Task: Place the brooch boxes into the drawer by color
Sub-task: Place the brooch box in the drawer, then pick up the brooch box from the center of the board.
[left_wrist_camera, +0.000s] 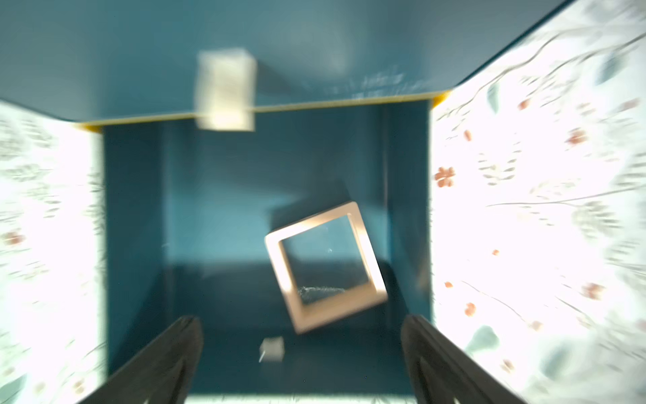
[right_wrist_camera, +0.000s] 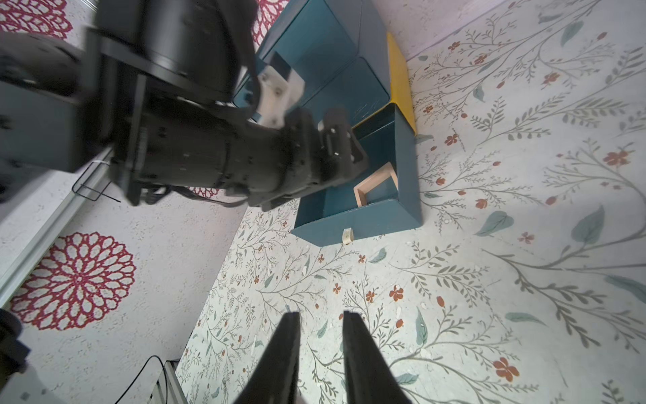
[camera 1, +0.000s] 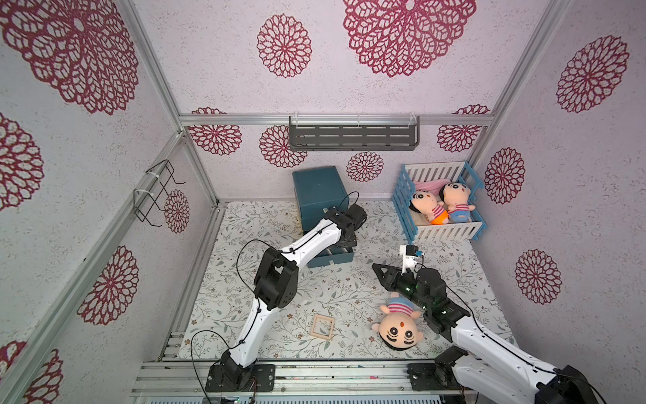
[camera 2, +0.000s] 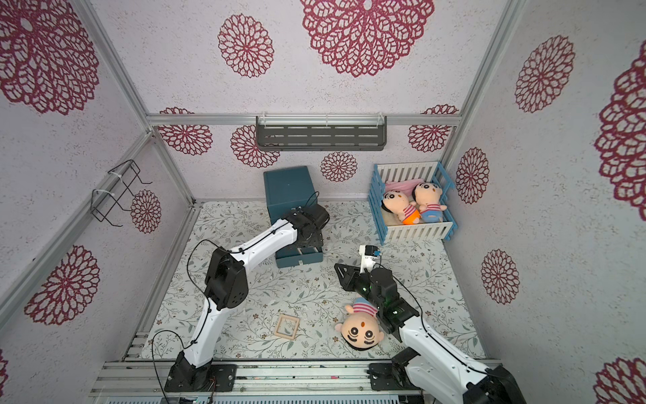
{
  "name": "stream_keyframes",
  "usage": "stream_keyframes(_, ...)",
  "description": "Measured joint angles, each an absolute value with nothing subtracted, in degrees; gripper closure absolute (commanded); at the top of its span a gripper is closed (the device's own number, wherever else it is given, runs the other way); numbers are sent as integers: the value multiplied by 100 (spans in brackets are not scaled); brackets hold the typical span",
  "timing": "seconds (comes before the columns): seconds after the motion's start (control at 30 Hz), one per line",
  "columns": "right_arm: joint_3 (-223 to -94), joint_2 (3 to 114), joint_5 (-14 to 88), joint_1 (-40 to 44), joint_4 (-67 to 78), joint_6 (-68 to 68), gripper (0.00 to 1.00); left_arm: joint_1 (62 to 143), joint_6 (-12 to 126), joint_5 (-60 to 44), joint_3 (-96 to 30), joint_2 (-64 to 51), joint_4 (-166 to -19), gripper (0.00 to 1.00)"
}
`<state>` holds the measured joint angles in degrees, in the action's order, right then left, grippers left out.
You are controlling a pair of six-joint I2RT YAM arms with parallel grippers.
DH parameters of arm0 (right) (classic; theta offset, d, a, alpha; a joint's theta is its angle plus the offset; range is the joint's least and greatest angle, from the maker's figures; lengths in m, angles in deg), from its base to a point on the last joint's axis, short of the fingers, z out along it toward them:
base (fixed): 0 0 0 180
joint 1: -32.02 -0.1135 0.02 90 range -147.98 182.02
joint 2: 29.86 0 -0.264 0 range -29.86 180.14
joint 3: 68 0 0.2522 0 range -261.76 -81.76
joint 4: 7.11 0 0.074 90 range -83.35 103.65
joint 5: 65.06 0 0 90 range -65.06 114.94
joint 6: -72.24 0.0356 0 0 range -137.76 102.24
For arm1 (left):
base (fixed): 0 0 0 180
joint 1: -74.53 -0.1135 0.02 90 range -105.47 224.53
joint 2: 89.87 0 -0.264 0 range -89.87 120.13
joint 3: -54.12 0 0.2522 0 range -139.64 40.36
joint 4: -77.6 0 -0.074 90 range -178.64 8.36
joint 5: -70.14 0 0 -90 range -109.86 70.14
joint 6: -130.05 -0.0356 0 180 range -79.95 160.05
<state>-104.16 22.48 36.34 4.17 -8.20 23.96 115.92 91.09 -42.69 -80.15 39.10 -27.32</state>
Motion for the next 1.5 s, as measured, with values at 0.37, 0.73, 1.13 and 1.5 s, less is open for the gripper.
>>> stream_keyframes(0.37, -10416, 2045, 3754, 345, -326, 1764, 72, 12490, 8714, -4114, -5210, 1302, -3300, 4)
stream_keyframes(0.73, -10416, 1769, 3669, -551, 126, 1419, 72, 13738, 9000, -3873, -3318, 539, -3398, 1)
stream_keyframes(1.13, -10324, 1037, 3688, -770, 601, 1371, 72, 14090, 9573, -3709, -2546, 411, -3768, 1)
stream_keyframes(1.5, -10317, 939, 3879, -1076, 1311, 1392, 73, 14156, 9861, -3491, -1919, 231, -4004, 3)
